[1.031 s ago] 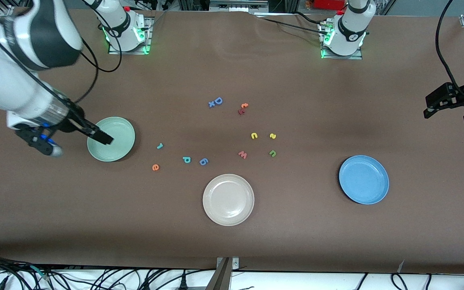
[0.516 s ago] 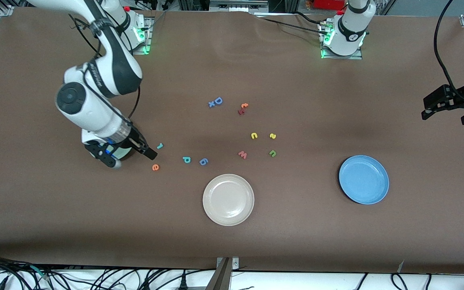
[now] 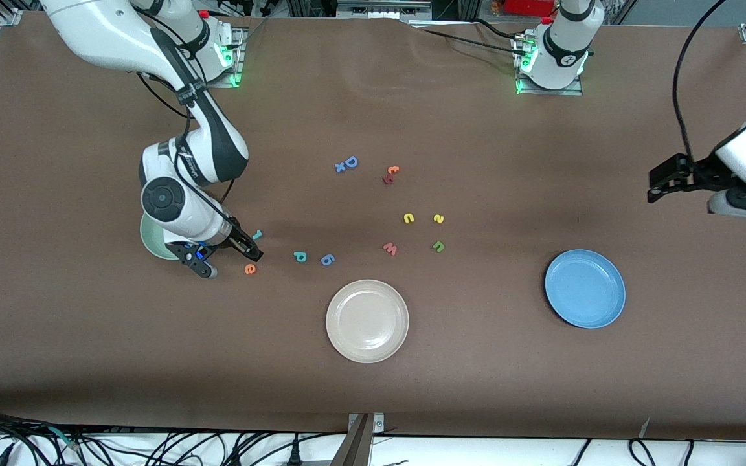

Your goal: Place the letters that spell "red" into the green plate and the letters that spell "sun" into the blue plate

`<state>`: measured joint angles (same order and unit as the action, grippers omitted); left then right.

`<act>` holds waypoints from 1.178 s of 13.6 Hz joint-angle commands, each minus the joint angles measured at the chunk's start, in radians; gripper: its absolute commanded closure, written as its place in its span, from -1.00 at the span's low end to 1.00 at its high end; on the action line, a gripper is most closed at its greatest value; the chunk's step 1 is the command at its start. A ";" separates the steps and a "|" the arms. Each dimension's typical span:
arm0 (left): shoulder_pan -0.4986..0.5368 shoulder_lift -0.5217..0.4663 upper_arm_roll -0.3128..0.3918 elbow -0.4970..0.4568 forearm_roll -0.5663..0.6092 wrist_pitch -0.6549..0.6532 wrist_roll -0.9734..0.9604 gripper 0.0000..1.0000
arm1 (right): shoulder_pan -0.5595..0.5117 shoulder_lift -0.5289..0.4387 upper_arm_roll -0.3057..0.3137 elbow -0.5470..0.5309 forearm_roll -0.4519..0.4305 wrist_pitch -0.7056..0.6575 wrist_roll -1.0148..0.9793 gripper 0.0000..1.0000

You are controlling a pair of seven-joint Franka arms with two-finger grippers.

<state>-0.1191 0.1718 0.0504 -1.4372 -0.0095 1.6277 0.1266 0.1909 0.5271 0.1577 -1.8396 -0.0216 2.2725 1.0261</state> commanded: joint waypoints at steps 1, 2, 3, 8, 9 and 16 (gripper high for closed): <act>-0.042 0.046 0.005 0.027 -0.029 -0.012 0.002 -1.00 | 0.010 0.020 0.006 -0.029 -0.023 0.033 0.077 -0.98; -0.043 0.073 0.005 0.029 -0.073 -0.012 0.002 -1.00 | 0.018 0.028 0.006 -0.044 -0.023 0.056 0.100 -0.98; -0.043 0.093 0.005 0.029 -0.102 -0.011 0.002 -1.00 | 0.018 0.030 0.005 -0.061 -0.023 0.077 0.112 -0.98; -0.152 0.175 0.002 0.029 -0.122 0.040 0.012 -1.00 | 0.033 0.050 0.006 -0.118 -0.024 0.162 0.146 -0.72; -0.193 0.192 0.002 0.029 -0.113 0.059 0.008 -1.00 | 0.035 0.047 0.006 -0.125 -0.024 0.162 0.146 -0.37; -0.347 0.333 -0.001 0.014 -0.122 0.182 0.002 -1.00 | 0.033 0.037 -0.003 -0.138 -0.024 0.156 0.143 0.13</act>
<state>-0.4358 0.4603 0.0367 -1.4398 -0.1145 1.7818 0.1243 0.2244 0.5779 0.1614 -1.9471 -0.0217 2.4231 1.1460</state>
